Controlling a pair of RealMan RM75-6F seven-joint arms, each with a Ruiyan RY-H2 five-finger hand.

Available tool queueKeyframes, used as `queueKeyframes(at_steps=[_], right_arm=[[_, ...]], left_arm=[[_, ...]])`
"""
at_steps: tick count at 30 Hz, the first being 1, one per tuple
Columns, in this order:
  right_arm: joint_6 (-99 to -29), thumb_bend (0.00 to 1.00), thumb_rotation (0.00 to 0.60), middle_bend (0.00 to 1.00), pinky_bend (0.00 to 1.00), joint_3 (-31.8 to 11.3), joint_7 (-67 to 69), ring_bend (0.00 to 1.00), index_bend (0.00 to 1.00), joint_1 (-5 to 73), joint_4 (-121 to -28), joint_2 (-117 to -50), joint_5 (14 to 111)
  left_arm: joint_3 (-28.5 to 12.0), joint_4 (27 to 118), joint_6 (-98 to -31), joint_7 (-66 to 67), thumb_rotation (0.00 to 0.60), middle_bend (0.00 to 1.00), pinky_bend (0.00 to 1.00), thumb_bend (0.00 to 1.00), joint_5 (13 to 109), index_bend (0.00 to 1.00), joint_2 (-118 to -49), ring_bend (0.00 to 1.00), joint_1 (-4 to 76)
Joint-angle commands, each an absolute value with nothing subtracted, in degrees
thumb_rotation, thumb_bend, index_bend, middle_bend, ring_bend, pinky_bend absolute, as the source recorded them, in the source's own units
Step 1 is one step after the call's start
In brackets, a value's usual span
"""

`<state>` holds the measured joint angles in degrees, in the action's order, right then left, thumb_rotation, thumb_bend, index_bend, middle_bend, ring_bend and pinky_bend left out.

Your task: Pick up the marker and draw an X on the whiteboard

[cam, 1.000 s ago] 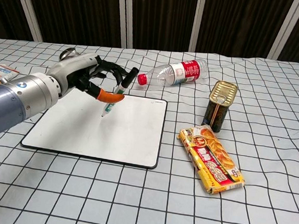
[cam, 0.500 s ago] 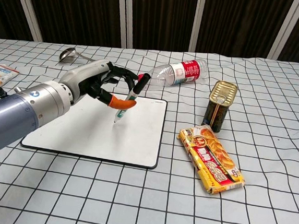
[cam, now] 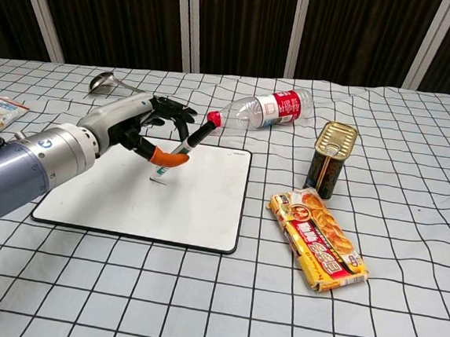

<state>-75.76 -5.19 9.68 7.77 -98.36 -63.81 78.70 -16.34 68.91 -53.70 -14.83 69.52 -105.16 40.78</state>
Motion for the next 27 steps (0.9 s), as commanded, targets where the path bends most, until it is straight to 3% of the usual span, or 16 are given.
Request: queueKeyframes(at_steps=[1, 11, 18, 27], right_arm=[[-75.69, 0.31, 0.600, 0.00, 0.00, -5.22, 9.71, 0.00, 0.00, 7.78, -98.40, -63.81, 78.58], [-75.49, 0.31, 0.600, 0.00, 0.00, -5.28, 9.65, 0.00, 0.00, 7.84, -98.64, -63.79, 78.30], [-75.54, 0.31, 0.600, 0.00, 0.00, -5.27, 9.63, 0.00, 0.00, 7.83, -98.74, -63.82, 78.34], [-75.62, 0.31, 0.600, 0.00, 0.00, -5.23, 9.69, 0.00, 0.00, 7.74, -98.81, -63.68, 78.36]], left_arm=[[-16.15, 67.14, -53.59, -15.64, 0.600, 0.15, 0.01, 0.51, 70.02, 0.69, -104.73, 0.00, 40.74], [-17.52, 61.85, -55.62, -18.49, 0.600, 0.15, 0.01, 0.51, 72.27, 0.69, -102.31, 0.00, 41.22], [-19.22, 64.04, -57.28, -20.08, 0.600, 0.15, 0.01, 0.51, 71.71, 0.69, -101.41, 0.00, 41.15], [-17.90, 66.56, -56.73, -18.40, 0.600, 0.15, 0.01, 0.51, 70.61, 0.69, -103.66, 0.00, 41.25]])
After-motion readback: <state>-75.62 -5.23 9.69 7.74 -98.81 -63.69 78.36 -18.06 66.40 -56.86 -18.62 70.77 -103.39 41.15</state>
